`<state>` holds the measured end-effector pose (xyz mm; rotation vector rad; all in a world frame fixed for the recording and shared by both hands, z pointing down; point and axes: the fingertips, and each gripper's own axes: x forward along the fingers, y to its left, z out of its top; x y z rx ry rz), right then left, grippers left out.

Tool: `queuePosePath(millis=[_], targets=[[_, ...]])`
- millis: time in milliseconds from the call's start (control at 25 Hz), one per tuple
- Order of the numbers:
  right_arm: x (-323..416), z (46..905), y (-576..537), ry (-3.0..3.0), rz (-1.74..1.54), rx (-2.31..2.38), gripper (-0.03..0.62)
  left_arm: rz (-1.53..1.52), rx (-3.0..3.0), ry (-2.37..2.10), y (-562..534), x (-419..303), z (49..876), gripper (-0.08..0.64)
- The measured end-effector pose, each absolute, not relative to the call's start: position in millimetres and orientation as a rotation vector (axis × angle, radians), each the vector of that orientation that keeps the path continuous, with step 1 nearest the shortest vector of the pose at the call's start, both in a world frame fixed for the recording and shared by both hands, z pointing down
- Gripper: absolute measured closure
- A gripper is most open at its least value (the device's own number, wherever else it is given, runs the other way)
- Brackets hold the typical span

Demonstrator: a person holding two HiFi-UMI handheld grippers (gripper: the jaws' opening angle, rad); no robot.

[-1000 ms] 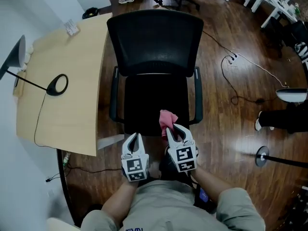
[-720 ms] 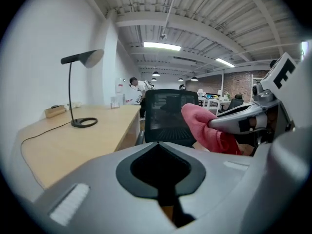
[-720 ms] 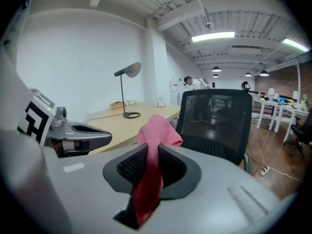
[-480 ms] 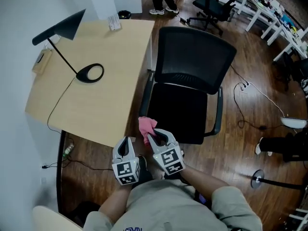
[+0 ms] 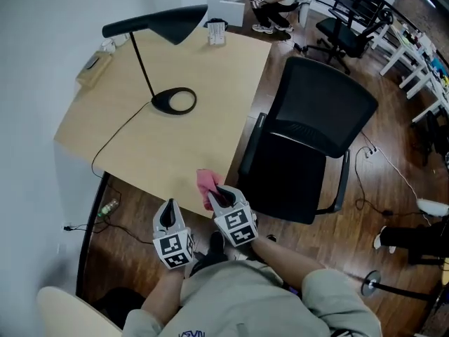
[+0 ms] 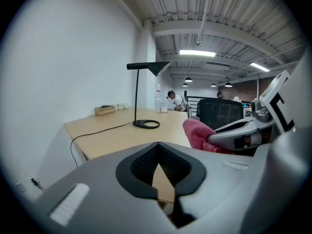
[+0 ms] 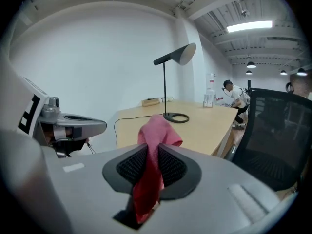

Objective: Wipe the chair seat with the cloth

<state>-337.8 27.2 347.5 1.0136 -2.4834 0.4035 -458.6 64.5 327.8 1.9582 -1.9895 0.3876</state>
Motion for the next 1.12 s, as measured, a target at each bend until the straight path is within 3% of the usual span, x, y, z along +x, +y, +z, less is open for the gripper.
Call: queuePosePath(millis=[240,640,800,960,1120], targets=[[-384,399,7,-2.37,0.456,0.987,0.528,0.375,1.915,-2.007,77,-509,332,0.555],[-398,461,-15,-2.182,0.588,0.963,0.519,0.377,1.903,-1.993,85,-539,336,0.555],[-400,464,-13,-2.169,0.613,0.94,0.507,0.364,1.91,-1.972,82,-537,337,0.555],[-396,449,-8,-2.198,0.618,0.913,0.445,0.323,1.935,-1.944,75,-528,335,0.555],[-373,423,-1,-2.235,0.605,0.968,0.439,0.27,1.987,-1.883,65,-505,336,0.555]])
